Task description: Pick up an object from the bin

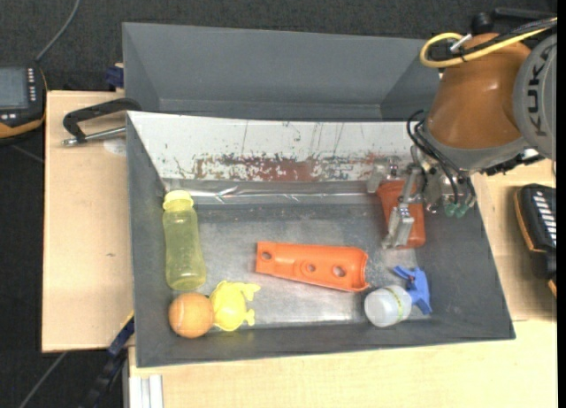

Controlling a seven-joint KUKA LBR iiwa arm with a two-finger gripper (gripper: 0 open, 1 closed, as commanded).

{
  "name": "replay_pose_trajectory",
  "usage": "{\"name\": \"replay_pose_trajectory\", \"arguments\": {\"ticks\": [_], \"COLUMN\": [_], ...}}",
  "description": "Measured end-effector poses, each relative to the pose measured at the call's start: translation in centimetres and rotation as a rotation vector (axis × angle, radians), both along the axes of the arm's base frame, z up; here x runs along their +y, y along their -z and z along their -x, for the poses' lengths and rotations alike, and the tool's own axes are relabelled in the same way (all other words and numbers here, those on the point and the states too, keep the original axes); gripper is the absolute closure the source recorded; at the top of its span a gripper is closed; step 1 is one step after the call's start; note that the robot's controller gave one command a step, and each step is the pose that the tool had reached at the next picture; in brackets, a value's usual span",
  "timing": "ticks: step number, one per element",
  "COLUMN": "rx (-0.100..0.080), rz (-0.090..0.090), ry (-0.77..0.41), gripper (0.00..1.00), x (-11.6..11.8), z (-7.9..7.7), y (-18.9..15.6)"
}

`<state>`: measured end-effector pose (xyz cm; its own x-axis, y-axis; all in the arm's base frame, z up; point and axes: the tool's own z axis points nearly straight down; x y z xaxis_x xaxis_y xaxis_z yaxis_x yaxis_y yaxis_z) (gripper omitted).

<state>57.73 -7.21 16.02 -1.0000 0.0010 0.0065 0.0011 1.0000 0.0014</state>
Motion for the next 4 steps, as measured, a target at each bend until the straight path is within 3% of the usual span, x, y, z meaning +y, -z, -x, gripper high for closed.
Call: {"name": "replay_pose_trajectory", "arguments": {"ticks": [1, 2, 3, 4], "rx": [-0.008, -0.017, -0.002, -0.011], "rz": [0.001, 0.002, -0.003, -0.001], "ry": [-0.001, -0.123, -0.342, -0.228], "gripper": [0.00, 0.00, 0.00, 0.00], "x": [0.0, 0.5, 2.0, 3.0], "z": [-0.2, 1.3, 3.5, 2.8], "y": [-0.5, 1.4, 4.5, 6.1]}}
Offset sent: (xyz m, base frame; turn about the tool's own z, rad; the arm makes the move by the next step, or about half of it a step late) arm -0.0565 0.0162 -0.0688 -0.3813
